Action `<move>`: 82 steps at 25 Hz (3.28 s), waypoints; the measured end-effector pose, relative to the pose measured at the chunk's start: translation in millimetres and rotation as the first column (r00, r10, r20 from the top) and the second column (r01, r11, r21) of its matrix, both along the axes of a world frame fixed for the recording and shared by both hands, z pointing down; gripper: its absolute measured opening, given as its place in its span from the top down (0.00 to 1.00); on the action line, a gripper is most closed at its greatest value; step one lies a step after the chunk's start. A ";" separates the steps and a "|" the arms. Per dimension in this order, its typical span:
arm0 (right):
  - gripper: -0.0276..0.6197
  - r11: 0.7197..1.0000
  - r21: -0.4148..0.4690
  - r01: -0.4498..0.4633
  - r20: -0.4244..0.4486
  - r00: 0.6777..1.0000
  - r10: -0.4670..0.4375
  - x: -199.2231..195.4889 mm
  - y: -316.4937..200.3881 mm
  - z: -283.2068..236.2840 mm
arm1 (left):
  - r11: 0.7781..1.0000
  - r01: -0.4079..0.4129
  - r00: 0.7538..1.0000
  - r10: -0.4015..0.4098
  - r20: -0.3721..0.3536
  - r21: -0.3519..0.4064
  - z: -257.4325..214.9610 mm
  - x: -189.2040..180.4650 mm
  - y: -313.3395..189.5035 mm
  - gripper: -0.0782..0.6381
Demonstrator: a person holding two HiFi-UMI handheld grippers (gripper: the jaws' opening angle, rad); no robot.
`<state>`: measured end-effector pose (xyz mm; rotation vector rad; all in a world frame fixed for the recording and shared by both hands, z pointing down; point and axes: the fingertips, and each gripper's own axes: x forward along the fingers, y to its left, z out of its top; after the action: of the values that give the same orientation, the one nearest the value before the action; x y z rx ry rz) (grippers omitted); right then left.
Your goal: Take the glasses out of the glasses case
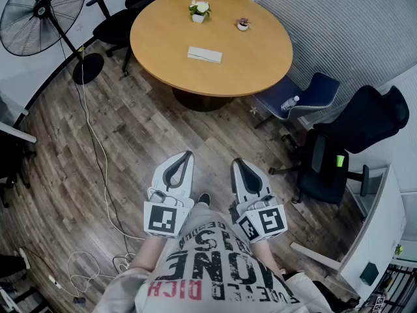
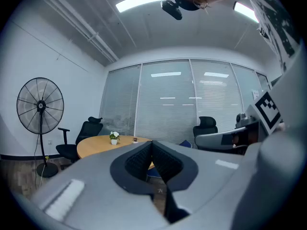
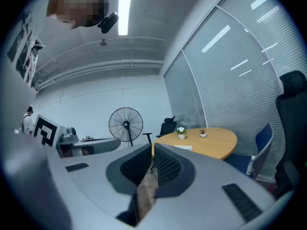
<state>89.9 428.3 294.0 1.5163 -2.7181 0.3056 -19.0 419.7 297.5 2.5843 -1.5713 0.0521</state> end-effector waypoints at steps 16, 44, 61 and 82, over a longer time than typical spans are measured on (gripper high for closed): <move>0.92 0.999 0.041 0.032 -0.023 0.999 -0.031 -14.3 27.5 -13.5 | 0.999 -0.015 1.000 0.015 0.007 0.051 -7.1 -11.4 26.5 0.88; 0.93 0.995 0.082 0.052 -0.020 0.999 -0.051 55.2 4.3 -7.6 | 1.000 -0.010 1.000 0.009 0.028 0.029 3.9 58.8 6.2 0.79; 0.93 0.998 0.043 0.043 -0.020 0.999 -0.042 14.4 -98.1 -2.6 | 0.998 -0.050 0.999 0.050 0.016 0.031 6.4 20.2 -100.3 0.82; 0.93 1.000 0.029 0.000 0.000 1.000 0.000 -61.5 -220.1 -0.6 | 0.998 -0.061 0.998 0.061 -0.021 -0.013 5.0 -56.5 -225.6 0.83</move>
<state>28.4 208.2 293.4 1.5240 -2.7342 0.2672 -75.6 194.1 302.5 2.6134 -1.4800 0.0413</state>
